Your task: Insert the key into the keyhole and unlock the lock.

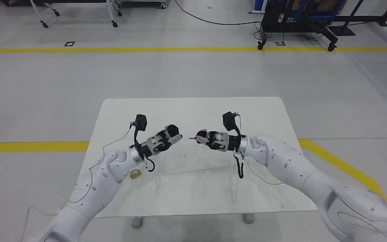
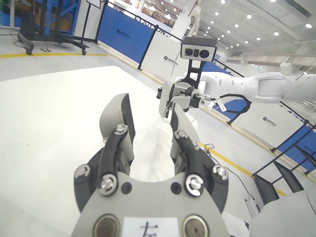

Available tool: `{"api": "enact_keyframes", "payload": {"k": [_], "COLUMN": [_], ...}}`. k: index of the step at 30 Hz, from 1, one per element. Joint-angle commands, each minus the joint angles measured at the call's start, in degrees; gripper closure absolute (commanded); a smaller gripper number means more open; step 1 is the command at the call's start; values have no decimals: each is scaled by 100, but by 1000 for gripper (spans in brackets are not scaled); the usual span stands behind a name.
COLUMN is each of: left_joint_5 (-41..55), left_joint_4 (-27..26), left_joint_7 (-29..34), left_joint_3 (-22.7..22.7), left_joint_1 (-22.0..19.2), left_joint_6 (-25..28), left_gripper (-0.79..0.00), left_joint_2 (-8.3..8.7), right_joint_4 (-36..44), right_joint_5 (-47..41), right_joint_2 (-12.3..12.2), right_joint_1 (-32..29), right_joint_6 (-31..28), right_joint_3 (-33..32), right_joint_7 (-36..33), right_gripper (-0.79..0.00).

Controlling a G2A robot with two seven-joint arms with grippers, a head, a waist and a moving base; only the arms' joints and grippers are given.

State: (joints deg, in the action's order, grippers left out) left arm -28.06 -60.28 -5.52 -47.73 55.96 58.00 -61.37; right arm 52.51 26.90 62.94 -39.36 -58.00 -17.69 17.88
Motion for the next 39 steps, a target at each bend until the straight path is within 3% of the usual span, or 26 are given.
{"api": "enact_keyframes", "payload": {"k": [1,6,10,13,17,20,25,33,37,39], "left_joint_5": [-568,-2390,-3384,-3347,-3122,-3196,-3005,-3211,-3311,-3366], "left_joint_4": [-238,-1417,-2607,-3424,-4124,-4400,-4658,-4731,-4604,-4492], "left_joint_7": [-49,508,1655,2269,2854,3568,4133,4903,4882,4837], "left_joint_3": [-288,-1060,-1900,-2597,-3532,-3929,-4080,-4047,-3846,-3726], "left_joint_1": [70,726,1551,2192,2958,3411,3791,3931,3822,3749], "left_joint_6": [0,-665,-953,-783,-560,-867,-1242,-1557,-1733,-1774], "left_gripper": [-785,-785,-785,-785,-785,-785,-785,-773,-483,-385], "left_joint_2": [116,472,814,1013,1210,1288,1319,1358,1338,1326], "right_joint_4": [-50,-50,-50,-50,-50,-50,-50,-50,-50,-50], "right_joint_5": [43,43,43,43,43,43,43,43,43,43], "right_joint_2": [-52,-52,-52,-52,-52,-52,-52,-52,-52,-52], "right_joint_1": [-11,-11,-11,-11,-11,-11,-11,-11,-11,-11], "right_joint_6": [0,0,0,0,0,0,0,0,0,0], "right_joint_3": [-2,-2,-2,-2,-2,-2,-2,-2,-2,-2], "right_joint_7": [156,156,156,156,156,156,156,156,156,156], "right_gripper": [0,0,0,0,0,0,0,0,0,0]}}
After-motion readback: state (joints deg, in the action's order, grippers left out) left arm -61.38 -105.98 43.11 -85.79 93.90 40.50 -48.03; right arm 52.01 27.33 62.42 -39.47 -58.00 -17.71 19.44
